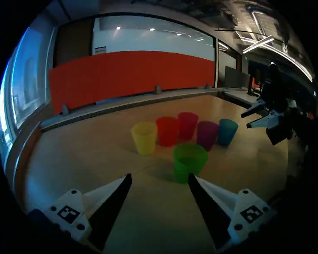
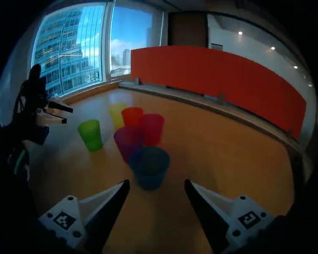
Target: Pour water
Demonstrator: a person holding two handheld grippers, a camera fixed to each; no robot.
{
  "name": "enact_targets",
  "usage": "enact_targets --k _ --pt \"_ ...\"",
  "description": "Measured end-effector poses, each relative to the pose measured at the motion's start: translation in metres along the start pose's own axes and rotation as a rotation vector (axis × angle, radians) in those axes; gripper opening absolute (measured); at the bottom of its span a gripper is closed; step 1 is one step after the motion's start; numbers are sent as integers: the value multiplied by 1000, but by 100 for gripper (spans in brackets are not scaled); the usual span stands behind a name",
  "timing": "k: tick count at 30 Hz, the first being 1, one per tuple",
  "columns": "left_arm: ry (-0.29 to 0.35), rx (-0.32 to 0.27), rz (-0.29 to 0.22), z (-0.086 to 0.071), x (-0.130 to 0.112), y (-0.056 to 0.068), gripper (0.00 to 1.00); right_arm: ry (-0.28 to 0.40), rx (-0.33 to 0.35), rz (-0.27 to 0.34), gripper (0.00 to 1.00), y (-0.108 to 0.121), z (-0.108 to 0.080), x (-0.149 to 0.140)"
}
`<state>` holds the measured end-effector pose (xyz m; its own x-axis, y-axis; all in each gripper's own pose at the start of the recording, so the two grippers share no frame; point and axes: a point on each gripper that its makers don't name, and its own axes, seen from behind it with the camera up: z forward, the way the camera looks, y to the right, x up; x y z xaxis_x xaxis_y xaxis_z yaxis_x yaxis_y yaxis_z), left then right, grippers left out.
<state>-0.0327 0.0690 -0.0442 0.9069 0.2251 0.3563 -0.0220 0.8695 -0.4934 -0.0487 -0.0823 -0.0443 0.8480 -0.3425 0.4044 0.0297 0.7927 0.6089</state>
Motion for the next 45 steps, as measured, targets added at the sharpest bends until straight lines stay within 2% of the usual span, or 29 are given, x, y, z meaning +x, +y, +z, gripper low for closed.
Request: enact_targets --k 8,15,21,26,30,39,45 --pt "106 76 -24 -11 18 -10 98 92 -65 11 100 2 -14 22" --pt "199 149 -37 -21 40 -19 98 196 -179 35 100 17 -21 47" --pt "282 197 -66 -28 59 -24 98 276 -265 72 100 28 -27 58" --pt "323 245 -99 -31 63 -29 98 328 -315 106 100 36 -30 62" --pt "359 284 -111 -33 66 -33 98 370 -379 134 100 48 -35 67" --pt "412 355 -98 -39 78 -37 98 505 -554 191 100 78 -64 83" --pt "446 400 -97 -42 86 -40 98 534 -630 197 100 91 -78 82"
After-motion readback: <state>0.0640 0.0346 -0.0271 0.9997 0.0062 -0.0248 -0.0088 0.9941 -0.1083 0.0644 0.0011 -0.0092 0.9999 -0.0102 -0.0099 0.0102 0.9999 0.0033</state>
